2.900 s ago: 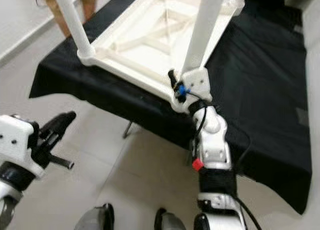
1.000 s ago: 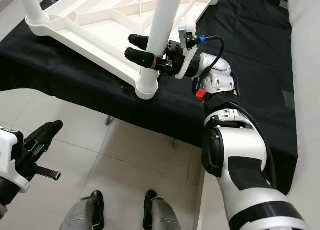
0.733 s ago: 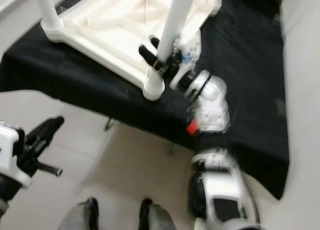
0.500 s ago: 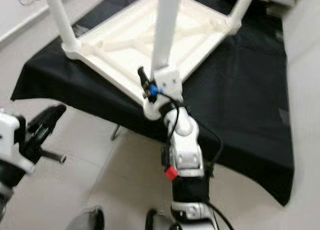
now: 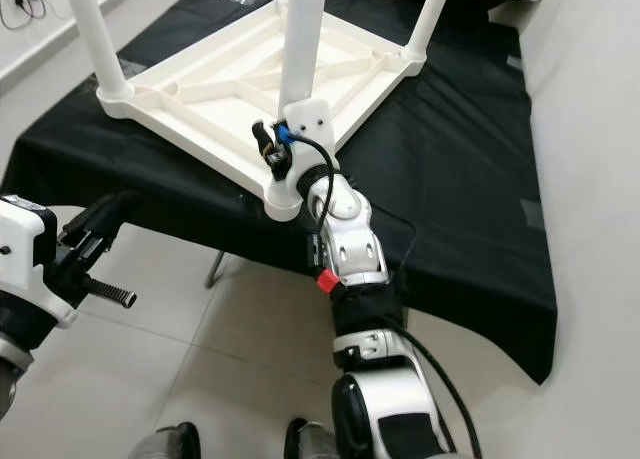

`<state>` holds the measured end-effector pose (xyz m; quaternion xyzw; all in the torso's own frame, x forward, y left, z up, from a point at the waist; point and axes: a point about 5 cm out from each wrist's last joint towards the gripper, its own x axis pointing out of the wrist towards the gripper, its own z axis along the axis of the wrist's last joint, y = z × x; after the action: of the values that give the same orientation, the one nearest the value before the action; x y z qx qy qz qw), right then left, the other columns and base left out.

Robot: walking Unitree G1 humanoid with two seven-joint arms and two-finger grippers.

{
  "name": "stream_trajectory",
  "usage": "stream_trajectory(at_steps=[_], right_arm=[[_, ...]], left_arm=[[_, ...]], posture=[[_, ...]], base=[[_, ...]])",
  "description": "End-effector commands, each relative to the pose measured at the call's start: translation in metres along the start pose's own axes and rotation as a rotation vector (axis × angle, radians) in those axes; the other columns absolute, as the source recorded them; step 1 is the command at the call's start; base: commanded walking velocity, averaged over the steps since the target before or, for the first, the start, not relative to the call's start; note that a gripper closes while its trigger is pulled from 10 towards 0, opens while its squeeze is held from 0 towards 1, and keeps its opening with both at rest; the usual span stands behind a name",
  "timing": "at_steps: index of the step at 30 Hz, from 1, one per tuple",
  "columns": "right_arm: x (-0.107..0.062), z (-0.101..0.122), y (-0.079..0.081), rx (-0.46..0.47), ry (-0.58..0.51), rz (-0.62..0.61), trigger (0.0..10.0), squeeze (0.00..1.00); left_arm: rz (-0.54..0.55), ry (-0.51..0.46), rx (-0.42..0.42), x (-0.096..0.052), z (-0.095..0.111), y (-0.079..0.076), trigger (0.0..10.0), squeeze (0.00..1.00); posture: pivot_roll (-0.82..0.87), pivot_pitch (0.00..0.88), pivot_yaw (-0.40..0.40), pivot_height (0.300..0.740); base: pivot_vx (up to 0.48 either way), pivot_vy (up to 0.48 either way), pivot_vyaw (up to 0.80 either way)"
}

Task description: Building children table

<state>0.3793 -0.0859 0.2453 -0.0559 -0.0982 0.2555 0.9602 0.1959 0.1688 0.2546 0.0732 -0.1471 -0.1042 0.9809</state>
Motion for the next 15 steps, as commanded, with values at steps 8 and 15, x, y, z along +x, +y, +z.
stream_trajectory(at_steps=[8,15], right_arm=[[-0.006,0.004,-0.026,0.033,-0.054,0.309,10.0,1.00],[-0.021,0.014,-0.040,0.071,0.012,0.768,10.0,0.00]], left_arm=[[-0.011,0.024,-0.005,-0.005,-0.002,-0.005,10.0,0.00],[-0.011,0.057,-0.008,-0.018,0.000,-0.009,10.0,0.00]], posture=[[0.17,0.246,-0.125,0.740],[0.20,0.333,-0.144,0.740]], base=[[0.000,0.000,0.00],[0.000,0.000,0.00]])
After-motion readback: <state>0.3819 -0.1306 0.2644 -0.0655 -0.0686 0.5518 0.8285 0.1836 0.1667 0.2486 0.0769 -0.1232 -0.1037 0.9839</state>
